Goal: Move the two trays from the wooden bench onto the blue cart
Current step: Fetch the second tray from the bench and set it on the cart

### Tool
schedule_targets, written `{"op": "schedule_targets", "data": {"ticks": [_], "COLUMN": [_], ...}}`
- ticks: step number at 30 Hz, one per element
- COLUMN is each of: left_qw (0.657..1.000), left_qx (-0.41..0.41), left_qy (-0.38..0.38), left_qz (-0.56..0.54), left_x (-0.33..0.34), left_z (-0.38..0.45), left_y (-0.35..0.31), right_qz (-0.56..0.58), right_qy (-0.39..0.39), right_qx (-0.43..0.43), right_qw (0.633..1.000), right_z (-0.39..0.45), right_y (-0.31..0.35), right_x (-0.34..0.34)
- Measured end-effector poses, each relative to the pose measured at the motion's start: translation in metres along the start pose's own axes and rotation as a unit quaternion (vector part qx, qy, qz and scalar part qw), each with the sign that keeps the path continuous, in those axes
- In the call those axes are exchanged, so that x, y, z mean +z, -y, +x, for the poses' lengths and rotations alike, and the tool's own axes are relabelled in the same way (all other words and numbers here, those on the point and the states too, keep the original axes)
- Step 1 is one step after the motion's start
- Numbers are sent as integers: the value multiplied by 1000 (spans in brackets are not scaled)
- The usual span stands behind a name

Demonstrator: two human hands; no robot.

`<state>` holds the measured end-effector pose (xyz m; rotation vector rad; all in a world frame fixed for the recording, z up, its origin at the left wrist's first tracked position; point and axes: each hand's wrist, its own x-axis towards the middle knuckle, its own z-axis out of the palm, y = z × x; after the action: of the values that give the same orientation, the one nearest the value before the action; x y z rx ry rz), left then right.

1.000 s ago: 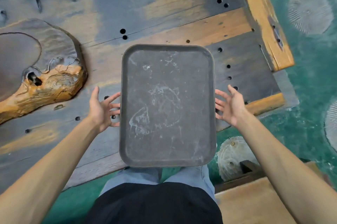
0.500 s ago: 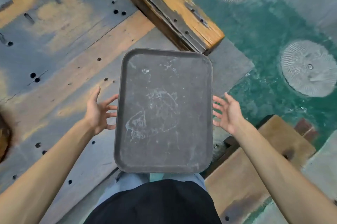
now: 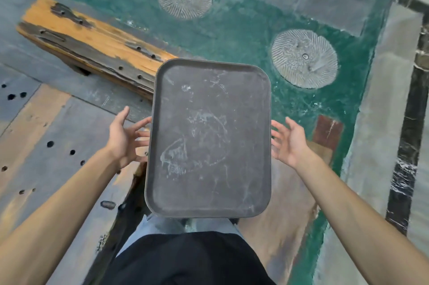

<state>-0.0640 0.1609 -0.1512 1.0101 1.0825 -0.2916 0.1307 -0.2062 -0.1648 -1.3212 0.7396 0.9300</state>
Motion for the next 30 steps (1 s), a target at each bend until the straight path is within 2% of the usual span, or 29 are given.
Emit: {"op": "schedule_targets", "data": {"ticks": [10, 20, 30], "left_qw": [987, 969, 932], "left_qx": [-3, -38, -44], "left_qy": [126, 172, 228], "left_qz": [104, 171, 279], "left_x": [173, 342, 505], "left_z": [68, 177, 231], "left_y": [-108, -225, -328], "right_qz": [136, 207, 299], "right_qy": [-81, -155, -182], "right_qx": [-49, -54, -75], "right_qw": [986, 965, 934], "right_z": [15, 79, 93], "right_y": [92, 222, 322], "right_x": [-106, -162, -222]}}
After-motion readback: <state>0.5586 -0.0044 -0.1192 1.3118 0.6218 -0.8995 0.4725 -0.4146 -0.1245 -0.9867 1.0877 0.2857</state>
